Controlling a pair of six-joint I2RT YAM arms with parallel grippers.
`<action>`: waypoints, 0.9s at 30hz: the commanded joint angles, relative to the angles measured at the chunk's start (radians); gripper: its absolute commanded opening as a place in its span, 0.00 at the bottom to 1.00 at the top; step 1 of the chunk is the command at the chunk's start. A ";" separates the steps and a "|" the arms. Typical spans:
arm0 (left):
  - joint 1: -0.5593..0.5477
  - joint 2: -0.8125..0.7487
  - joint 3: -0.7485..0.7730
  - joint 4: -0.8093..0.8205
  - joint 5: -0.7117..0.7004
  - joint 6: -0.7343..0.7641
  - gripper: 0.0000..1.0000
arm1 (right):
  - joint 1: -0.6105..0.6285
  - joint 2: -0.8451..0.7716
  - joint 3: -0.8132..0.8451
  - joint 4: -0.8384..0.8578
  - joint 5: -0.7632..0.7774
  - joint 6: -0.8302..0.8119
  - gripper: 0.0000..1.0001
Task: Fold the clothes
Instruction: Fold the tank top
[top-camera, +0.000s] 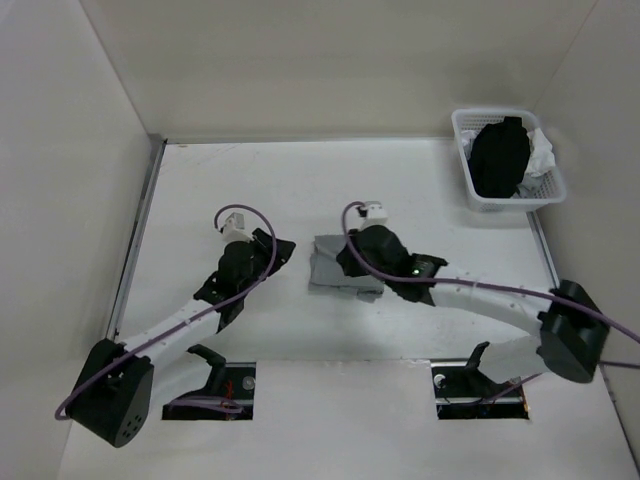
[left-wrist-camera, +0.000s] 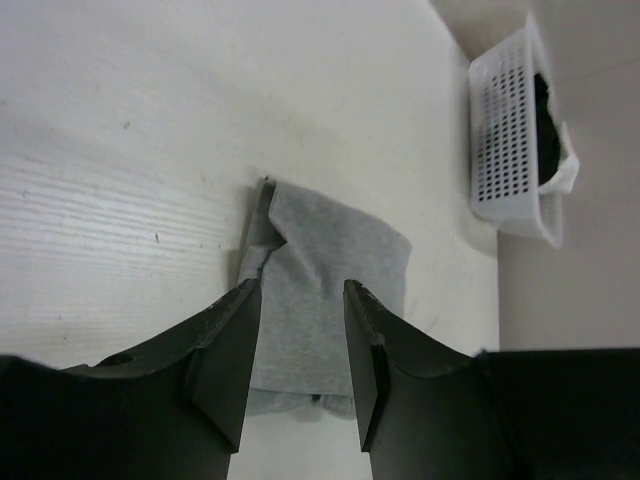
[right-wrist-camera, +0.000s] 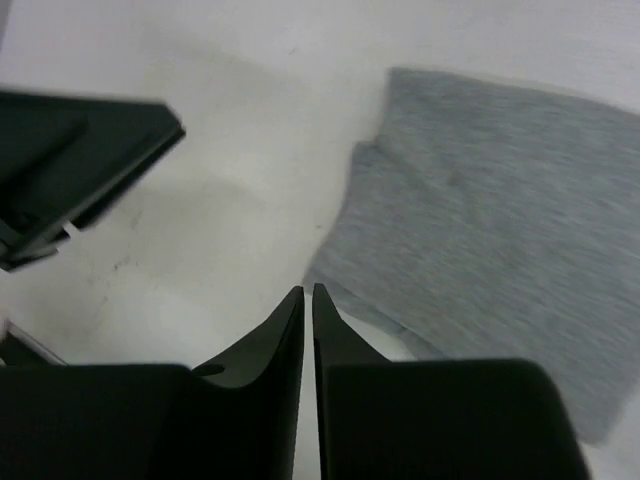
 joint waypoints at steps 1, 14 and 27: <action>-0.034 0.059 0.055 0.068 0.012 0.029 0.37 | -0.090 -0.172 -0.167 0.131 0.028 0.052 0.05; 0.092 0.076 -0.060 -0.013 0.018 0.167 0.53 | -0.634 -0.672 -0.708 0.420 -0.058 0.167 0.47; 0.115 0.110 -0.018 -0.057 0.049 0.227 0.58 | -0.705 -0.493 -0.749 0.618 -0.112 0.150 0.62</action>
